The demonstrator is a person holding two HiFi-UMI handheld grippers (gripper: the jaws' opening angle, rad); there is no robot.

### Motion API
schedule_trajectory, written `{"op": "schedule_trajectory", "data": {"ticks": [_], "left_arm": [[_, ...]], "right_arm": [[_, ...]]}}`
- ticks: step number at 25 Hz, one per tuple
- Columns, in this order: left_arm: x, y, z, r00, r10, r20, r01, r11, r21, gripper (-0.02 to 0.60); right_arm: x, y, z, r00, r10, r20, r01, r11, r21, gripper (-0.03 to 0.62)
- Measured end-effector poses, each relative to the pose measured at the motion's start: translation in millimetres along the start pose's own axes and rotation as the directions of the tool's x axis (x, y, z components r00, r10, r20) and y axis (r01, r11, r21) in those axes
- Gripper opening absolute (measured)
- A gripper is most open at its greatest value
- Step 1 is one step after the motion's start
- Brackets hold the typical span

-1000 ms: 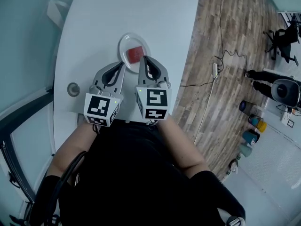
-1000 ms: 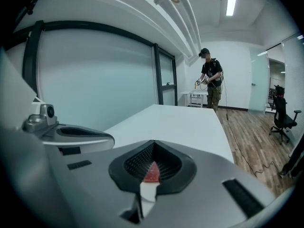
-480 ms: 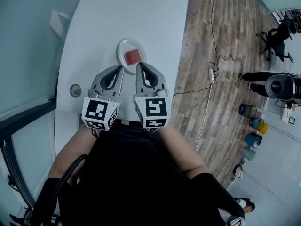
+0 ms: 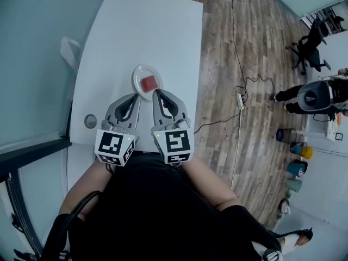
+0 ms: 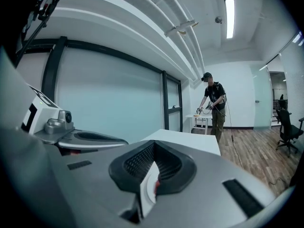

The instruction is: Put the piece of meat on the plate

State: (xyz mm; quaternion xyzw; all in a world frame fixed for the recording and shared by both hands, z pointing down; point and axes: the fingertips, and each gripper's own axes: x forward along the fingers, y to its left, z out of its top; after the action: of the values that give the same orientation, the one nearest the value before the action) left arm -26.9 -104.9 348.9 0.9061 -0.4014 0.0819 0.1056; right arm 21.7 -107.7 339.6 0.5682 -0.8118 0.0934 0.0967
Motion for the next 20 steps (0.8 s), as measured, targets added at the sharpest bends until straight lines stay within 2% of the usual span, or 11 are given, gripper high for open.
{"op": "schedule_trajectory", "data": {"ticks": [20], "left_arm": [[-12, -22, 47, 0.994, -0.051, 0.096, 0.046, 0.997, 0.058, 0.003]], "right_arm": [[-37, -7, 49, 0.991, -0.012, 0.135, 0.012, 1.0, -0.002, 0.005]]}}
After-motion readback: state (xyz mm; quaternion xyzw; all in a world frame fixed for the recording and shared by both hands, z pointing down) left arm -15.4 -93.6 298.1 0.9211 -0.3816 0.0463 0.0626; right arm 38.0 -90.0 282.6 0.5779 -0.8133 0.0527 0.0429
